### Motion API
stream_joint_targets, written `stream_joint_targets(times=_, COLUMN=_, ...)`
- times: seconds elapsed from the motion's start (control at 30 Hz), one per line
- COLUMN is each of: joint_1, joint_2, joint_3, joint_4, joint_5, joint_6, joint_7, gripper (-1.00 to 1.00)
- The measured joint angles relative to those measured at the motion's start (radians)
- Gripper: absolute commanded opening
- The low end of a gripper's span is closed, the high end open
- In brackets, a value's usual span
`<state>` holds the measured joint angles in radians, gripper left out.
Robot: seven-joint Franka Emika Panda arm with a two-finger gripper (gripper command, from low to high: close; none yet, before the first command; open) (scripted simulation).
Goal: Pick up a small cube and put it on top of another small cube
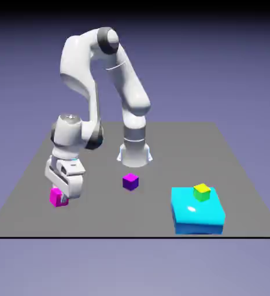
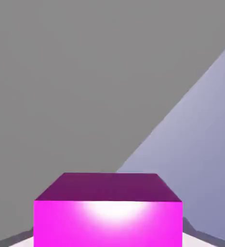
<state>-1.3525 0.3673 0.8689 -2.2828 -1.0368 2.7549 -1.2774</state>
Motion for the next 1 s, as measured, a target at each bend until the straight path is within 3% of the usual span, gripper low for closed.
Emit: stream_joint_targets(times=1.0, joint_1=-0.226, joint_2=-0.704, joint_3=0.396, joint_4=-0.447, joint_5=-1.304, joint_6=0.917, joint_7=-0.093, gripper=-1.0)
